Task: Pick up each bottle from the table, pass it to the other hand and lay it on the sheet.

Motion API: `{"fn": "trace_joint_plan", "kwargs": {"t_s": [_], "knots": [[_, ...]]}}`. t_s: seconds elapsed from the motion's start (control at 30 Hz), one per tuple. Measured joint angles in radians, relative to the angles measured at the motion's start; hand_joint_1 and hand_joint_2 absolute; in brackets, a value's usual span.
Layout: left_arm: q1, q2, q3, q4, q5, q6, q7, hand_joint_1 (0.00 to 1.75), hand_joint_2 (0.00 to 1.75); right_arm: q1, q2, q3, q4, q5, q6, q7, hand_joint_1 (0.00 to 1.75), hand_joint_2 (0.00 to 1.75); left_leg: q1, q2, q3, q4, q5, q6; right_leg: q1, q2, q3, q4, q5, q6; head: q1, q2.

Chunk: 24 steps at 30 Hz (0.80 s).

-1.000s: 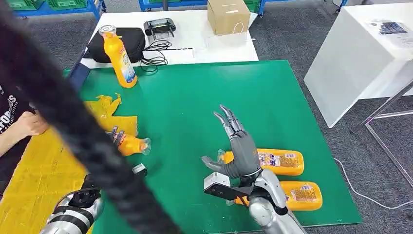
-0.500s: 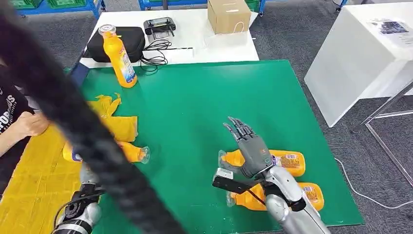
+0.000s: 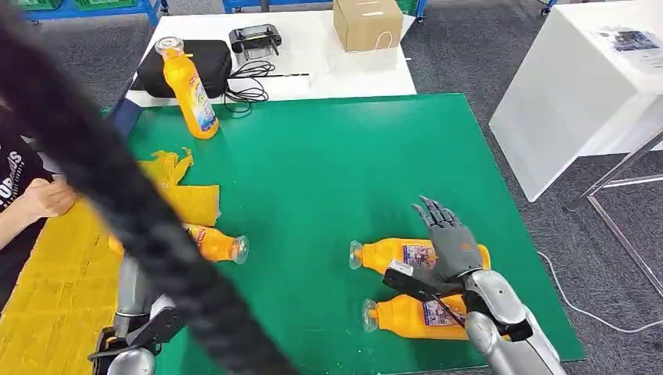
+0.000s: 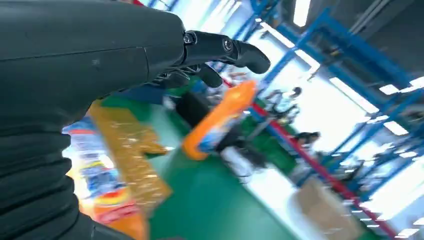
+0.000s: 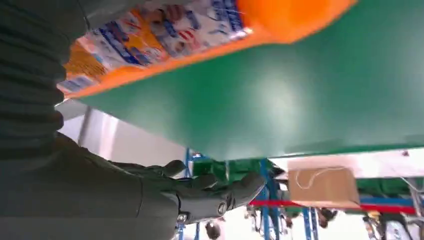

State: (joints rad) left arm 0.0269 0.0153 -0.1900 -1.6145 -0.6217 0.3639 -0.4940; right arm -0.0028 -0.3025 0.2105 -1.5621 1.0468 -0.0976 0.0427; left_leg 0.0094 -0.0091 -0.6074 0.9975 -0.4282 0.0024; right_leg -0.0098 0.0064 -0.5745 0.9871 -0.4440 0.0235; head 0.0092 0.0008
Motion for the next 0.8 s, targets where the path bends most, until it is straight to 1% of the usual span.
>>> {"fn": "trace_joint_plan", "kwargs": {"t_s": [0.1,0.27,0.5,0.8], "knots": [[0.019,-0.003,-0.021,-0.086,0.038,-0.034,-0.013,0.00,1.75,0.030,-0.014,-0.017,0.003,0.029,0.030,0.010,0.00,1.75,0.000,0.000,-0.001,0.000,0.000,0.000,0.000,0.000,0.000,0.000,0.000,0.000,0.000,0.000],[0.025,-0.005,-0.060,-0.152,0.061,-0.051,-0.034,0.00,1.75,0.061,-0.052,-0.034,0.016,0.032,0.083,0.014,0.00,1.75,-0.001,0.000,-0.001,0.000,0.000,0.000,-0.001,0.000,0.000,0.000,0.000,0.000,0.000,0.000],[0.020,-0.005,-0.100,-0.181,0.091,-0.053,-0.048,0.00,1.75,0.074,-0.093,-0.034,0.040,0.022,0.105,0.010,0.00,1.75,-0.001,0.000,-0.001,0.000,0.000,0.000,-0.001,0.000,0.000,0.000,0.000,0.000,0.000,0.000],[0.017,-0.005,-0.112,-0.187,0.102,-0.057,-0.055,0.00,1.75,0.074,-0.110,-0.034,0.050,0.011,0.116,0.009,0.00,1.75,-0.001,0.000,0.000,0.000,0.000,0.000,-0.001,0.000,0.000,0.000,0.000,0.000,0.000,0.000]]}}
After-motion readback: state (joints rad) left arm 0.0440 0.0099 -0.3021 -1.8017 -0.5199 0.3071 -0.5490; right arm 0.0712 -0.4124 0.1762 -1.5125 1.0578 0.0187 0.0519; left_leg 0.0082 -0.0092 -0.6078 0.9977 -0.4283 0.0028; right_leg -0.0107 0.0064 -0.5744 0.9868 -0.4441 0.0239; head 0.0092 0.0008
